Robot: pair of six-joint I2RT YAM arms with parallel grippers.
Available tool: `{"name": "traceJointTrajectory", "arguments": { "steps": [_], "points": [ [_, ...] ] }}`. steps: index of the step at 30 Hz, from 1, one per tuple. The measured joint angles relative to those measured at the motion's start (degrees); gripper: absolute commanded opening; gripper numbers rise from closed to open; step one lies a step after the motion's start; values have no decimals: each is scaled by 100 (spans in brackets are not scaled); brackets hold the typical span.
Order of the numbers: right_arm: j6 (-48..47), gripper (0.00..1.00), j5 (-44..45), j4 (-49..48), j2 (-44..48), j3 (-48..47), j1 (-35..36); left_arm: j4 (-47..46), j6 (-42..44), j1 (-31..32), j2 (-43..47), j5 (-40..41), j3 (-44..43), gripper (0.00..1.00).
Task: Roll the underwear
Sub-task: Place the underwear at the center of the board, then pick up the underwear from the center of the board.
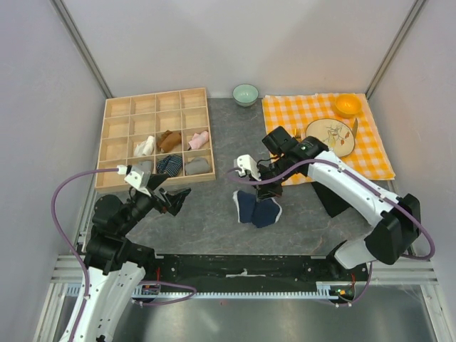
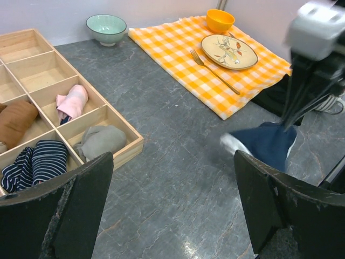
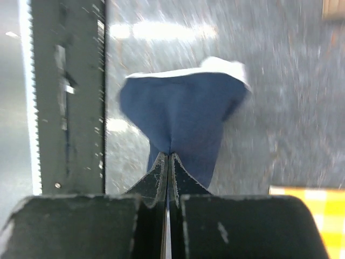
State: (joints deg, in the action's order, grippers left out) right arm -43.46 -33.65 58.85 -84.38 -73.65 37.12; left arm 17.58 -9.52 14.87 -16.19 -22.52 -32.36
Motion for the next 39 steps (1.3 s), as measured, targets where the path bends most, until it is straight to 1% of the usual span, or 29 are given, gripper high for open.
{"name": "traceJointTrajectory", "arguments": {
  "steps": [1, 3, 5, 6, 8, 11, 13, 15, 16, 18, 19, 22, 25, 28, 31, 36, 39],
  "points": [
    [-81, 0, -249, 177, 20, -254, 98, 0, 0, 0, -7, 0, 0, 99],
    [-133, 7, -557, 341, 61, -570, 166, 0, 0, 0, -22, 0, 0, 99],
    [13, 16, -638, 208, 168, -619, 151, 2, 0, 0, -31, 2, 0, 99],
    [181, 21, -527, 66, 208, -531, 133, 2, 0, 0, -33, 0, 0, 99],
    [612, 37, 7, -492, 251, -63, 61, 2, 0, 0, -33, 0, 0, 99],
    [1117, 48, 990, -1075, -70, 551, -236, 2, -2, 0, -35, 0, 0, 99],
    [1346, 50, 1340, -1344, -341, 796, -638, 2, 0, 0, -42, 0, 0, 99],
    [1340, 51, 1305, -1453, -367, 911, -962, 0, 0, 0, -63, 0, 0, 99],
    [1182, 51, 1082, -1432, -295, 931, -1064, 2, 0, 0, -70, 0, 0, 99],
    [793, 52, 610, -1353, -122, 962, -1014, 2, 0, 0, -92, 0, 0, 99],
    [485, 52, 306, -1270, 11, 1023, -876, 2, -2, 0, -103, 0, 0, 99],
    [-245, 52, -232, -1045, 321, 1285, -271, 2, 0, 0, -111, 0, 2, 99],
    [-494, 53, -273, -970, 354, 1377, 382, 4, 0, 0, -120, 4, 2, 98],
    [-378, 54, 59, -1185, 195, 1340, 868, 11, 0, 0, -120, 76, 2, 98],
    [-105, 53, 474, -1497, -199, 1246, 1274, 35, 0, 0, -111, 262, 2, 98],
    [404, 50, 1071, -1965, -822, 1237, 1679, 76, 2, 0, -83, 435, 2, 98],
    [647, 37, 1429, -2144, -1102, 1217, 1744, 81, 2, 0, -81, 457, 2, 98]
  ]
}}
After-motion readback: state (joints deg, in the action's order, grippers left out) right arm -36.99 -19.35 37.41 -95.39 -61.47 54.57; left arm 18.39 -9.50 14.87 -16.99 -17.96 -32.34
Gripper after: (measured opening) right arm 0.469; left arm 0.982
